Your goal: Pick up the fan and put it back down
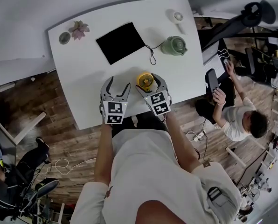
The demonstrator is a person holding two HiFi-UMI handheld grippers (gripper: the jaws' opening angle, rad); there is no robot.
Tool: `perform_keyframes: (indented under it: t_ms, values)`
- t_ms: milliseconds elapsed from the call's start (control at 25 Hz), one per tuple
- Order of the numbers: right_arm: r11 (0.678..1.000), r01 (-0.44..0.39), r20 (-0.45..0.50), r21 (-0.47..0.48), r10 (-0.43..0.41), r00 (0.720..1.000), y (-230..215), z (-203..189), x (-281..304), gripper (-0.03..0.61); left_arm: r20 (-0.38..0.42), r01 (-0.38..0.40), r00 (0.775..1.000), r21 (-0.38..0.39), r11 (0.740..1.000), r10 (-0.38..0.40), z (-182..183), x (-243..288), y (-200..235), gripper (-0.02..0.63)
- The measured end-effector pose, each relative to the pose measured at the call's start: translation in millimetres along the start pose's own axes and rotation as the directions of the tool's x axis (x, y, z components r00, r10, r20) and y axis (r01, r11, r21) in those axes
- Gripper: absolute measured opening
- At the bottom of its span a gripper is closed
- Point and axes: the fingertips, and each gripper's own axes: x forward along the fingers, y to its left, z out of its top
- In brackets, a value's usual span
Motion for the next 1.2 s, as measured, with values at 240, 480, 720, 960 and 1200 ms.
perform_keyframes:
  t_ms: [240,480,720,960,1200]
  values:
    - [1.0,0.002,-0.029,0.014,-0.002,1.0,1,-10,9,0.39,-0.021,0.004,1.0,-0.012,1.0,-0.004,-12,6,2,0.314]
    - [1.0,0.005,-0.045,0.013,-0.004,0.999,2,-13,15,0.391,-0.033,0.009,0.999,-0.019,1.0,-0.01,-18,8,5,0.314]
    - [1.0,0.009,-0.04,0.002,-0.009,0.999,3,-11,17,0.394,-0.031,0.007,0.999,-0.019,1.0,-0.008,-17,6,5,0.314]
    - [1.0,0.016,-0.028,0.009,-0.016,0.999,2,-9,17,0.417,-0.024,0.0,1.0,-0.015,1.0,-0.001,-17,3,5,0.314]
    - [1.0,0.031,-0.018,-0.001,-0.031,0.999,2,-5,15,0.449,-0.003,-0.008,1.0,-0.009,1.0,0.008,-9,-3,7,0.314]
